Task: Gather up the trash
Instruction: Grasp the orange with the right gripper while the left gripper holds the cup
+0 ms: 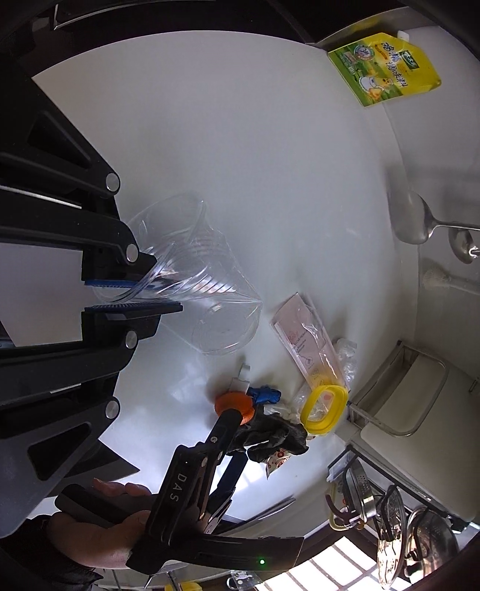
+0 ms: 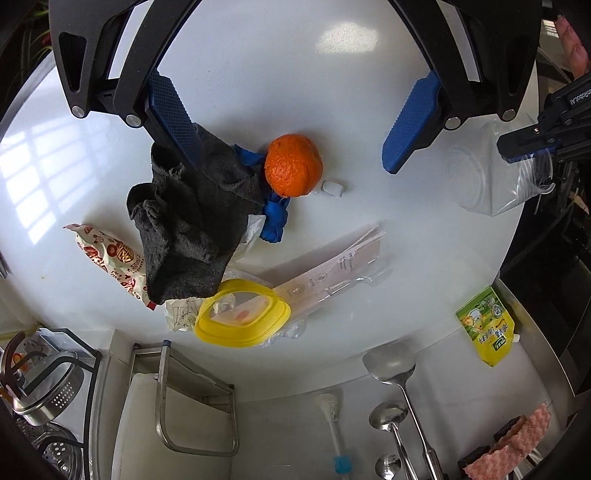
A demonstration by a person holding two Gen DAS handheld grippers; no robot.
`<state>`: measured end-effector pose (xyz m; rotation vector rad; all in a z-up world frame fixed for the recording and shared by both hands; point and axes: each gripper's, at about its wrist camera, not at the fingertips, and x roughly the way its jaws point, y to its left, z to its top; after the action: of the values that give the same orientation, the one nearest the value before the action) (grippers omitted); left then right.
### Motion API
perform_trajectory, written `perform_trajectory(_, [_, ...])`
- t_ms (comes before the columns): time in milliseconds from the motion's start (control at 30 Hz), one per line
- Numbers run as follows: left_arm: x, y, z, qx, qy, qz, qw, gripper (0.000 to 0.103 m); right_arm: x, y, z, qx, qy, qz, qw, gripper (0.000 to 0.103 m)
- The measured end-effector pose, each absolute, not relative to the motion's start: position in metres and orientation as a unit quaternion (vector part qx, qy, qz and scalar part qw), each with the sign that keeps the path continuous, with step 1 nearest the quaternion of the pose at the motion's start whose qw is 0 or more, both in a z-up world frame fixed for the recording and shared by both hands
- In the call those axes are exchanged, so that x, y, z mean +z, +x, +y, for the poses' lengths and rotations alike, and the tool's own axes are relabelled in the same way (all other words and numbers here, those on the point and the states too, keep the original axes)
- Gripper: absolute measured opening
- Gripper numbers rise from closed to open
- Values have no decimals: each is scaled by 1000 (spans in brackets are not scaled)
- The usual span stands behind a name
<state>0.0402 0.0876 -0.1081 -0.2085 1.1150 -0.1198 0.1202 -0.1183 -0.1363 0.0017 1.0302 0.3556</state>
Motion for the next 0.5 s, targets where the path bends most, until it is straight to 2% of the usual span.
perform_trajectory(33, [-109, 40, 90, -57, -101, 527, 842, 7, -139, 122, -119, 170, 1, 494, 853, 88])
perform_trajectory(67, [-109, 41, 91, -58, -103, 527, 842, 7, -142, 125, -117, 170, -1, 499, 850, 76])
perform_trajectory(100, [-109, 41, 92, -59, -104, 526, 842, 7, -144, 126, -116, 168, -5, 502, 848, 68])
perform_trajectory(300, [-107, 44, 89, -67, -104, 521, 845, 7, -152, 132, -115, 162, -11, 509, 845, 66])
perform_trajectory(333, [-108, 44, 89, -69, -103, 521, 844, 7, -153, 132, -114, 164, -15, 510, 844, 61])
perform_trajectory(400, [-109, 44, 89, -69, -104, 522, 844, 7, -155, 133, -111, 170, -21, 512, 842, 39])
perform_trajectory(500, [-110, 44, 89, -67, -105, 523, 843, 7, -156, 134, -110, 175, -14, 516, 838, 35])
